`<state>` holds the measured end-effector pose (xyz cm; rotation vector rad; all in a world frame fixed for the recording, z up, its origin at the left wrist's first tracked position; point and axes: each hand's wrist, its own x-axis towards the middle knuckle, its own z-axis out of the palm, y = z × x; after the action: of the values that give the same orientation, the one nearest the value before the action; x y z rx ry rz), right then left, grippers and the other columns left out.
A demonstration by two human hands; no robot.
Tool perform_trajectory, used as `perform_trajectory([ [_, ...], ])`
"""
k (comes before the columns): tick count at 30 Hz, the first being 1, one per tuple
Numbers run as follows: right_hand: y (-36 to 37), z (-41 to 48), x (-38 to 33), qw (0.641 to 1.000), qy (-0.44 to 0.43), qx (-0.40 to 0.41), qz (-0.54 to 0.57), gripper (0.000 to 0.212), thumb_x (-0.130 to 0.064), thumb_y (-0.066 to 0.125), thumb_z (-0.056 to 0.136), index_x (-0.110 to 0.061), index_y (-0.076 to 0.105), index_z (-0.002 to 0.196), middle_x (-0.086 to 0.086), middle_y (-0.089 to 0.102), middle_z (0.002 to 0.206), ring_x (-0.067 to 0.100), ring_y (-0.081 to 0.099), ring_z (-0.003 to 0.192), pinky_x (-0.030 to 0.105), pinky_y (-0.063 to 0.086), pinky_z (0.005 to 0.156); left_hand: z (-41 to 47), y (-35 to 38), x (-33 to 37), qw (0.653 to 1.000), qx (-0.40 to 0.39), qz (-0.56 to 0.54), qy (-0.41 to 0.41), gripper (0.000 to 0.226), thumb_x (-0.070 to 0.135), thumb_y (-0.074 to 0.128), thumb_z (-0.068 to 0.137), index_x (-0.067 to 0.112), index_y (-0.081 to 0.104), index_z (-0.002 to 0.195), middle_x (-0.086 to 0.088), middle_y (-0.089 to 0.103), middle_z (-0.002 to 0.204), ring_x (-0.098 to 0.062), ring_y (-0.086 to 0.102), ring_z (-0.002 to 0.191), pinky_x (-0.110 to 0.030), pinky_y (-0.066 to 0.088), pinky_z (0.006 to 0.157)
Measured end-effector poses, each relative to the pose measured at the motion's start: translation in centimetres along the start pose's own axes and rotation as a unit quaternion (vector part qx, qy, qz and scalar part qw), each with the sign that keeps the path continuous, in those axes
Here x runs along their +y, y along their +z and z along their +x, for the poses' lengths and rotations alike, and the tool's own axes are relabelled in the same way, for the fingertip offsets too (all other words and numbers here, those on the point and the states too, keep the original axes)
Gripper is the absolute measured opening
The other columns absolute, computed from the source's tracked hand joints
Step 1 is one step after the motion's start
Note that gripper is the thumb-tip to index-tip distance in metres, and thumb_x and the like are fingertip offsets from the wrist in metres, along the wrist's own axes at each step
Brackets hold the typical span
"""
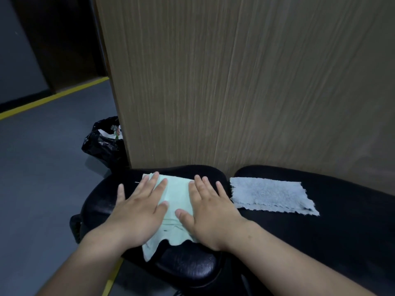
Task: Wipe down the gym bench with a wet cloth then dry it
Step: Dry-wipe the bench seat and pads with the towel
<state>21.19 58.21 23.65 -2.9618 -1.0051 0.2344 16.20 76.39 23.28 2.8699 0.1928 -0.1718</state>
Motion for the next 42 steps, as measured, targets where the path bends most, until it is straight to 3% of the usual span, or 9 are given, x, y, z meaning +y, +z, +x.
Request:
perform_trajectory([
  [4,-1.2,-0.3,1.0,0.997,-0.043,-0.002,0.065,0.081,-0.059,0.024,0.100,-0.011,-0.006,0.157,0.008,-0.013,0.164,0.020,-0.016,0.151,0.042,-0.005,0.123,-0.4,-0.5,0.6,1.000,-0.012,-0.010,-0.025,0.062,0.048,0.019,0.101,0.036,-0.008,0.156,0.019,-0.026,0.158,0.000,-0.026,0.143,-0.058,-0.022,0.113],
  [6,-2.2,-1.6,2.8,0.983,-0.071,0.030,0.165,0.074,-0.051,0.037,0.101,-0.015,0.007,0.158,0.003,0.005,0.166,0.015,-0.003,0.152,0.036,0.003,0.124,-0.2,-0.8,1.5,0.999,0.019,-0.021,-0.042,0.064,0.055,0.018,0.099,0.036,-0.003,0.156,0.015,-0.012,0.163,-0.005,-0.014,0.148,-0.060,-0.017,0.115],
  [10,-3.5,-5.1,9.7,0.970,-0.028,0.153,0.188,0.044,-0.037,0.051,0.098,-0.020,0.053,0.138,-0.006,0.054,0.140,0.008,0.041,0.135,0.019,0.030,0.112,1.5,-1.1,5.8,0.989,0.141,-0.025,-0.032,0.066,0.063,0.017,0.096,0.030,0.024,0.153,0.007,0.032,0.158,-0.018,0.026,0.146,-0.061,0.008,0.117],
  [15,-3.7,-8.8,18.7,0.975,0.081,0.178,0.107,0.035,-0.035,0.052,0.095,-0.021,0.062,0.126,-0.012,0.059,0.125,0.005,0.047,0.122,0.016,0.036,0.100,4.3,-0.1,11.9,0.968,0.225,-0.062,0.096,0.048,0.049,0.036,0.094,0.018,0.066,0.117,0.002,0.067,0.118,-0.023,0.057,0.114,-0.042,0.044,0.096],
  [21,-2.4,-8.1,22.8,0.971,0.114,0.170,0.121,0.038,-0.035,0.056,0.094,-0.021,0.058,0.129,-0.012,0.056,0.125,0.010,0.047,0.122,0.028,0.043,0.098,7.3,2.1,16.1,0.971,0.180,-0.056,0.149,0.029,0.036,0.050,0.097,0.022,0.065,0.117,0.013,0.062,0.118,-0.013,0.052,0.116,-0.033,0.043,0.094],
  [31,-2.0,-5.9,24.2,0.974,0.099,0.161,0.125,0.047,-0.045,0.063,0.091,-0.022,0.058,0.132,-0.009,0.058,0.117,0.012,0.048,0.113,0.029,0.044,0.096,9.5,3.1,17.1,0.982,0.151,-0.039,0.109,0.037,0.036,0.051,0.096,0.025,0.060,0.130,0.009,0.057,0.111,-0.014,0.052,0.112,-0.038,0.043,0.094],
  [35,-2.1,-5.9,24.5,0.975,0.108,0.152,0.121,0.045,-0.049,0.063,0.089,-0.023,0.062,0.126,-0.010,0.051,0.105,0.012,0.046,0.109,0.026,0.042,0.093,9.4,2.9,17.2,0.978,0.165,-0.052,0.120,0.015,0.035,0.058,0.090,0.028,0.068,0.099,0.015,0.049,0.091,-0.011,0.048,0.097,-0.034,0.043,0.082],
  [38,-2.2,-6.0,24.5,0.972,0.104,0.155,0.145,0.025,-0.045,0.067,0.087,-0.028,0.066,0.105,-0.012,0.051,0.103,0.010,0.045,0.104,0.027,0.042,0.091,9.1,2.6,17.4,0.974,0.176,-0.065,0.127,0.005,0.031,0.063,0.087,0.028,0.061,0.083,0.016,0.048,0.087,-0.009,0.048,0.090,-0.032,0.041,0.076],
  [42,-2.6,-6.7,24.1,0.954,0.104,0.175,0.220,0.007,-0.031,0.067,0.086,-0.028,0.062,0.084,-0.011,0.065,0.085,0.006,0.058,0.082,0.014,0.043,0.067,8.3,2.0,17.5,0.967,0.188,-0.097,0.144,0.011,0.028,0.064,0.087,0.028,0.059,0.078,0.016,0.055,0.084,-0.005,0.053,0.080,-0.030,0.042,0.071],
])
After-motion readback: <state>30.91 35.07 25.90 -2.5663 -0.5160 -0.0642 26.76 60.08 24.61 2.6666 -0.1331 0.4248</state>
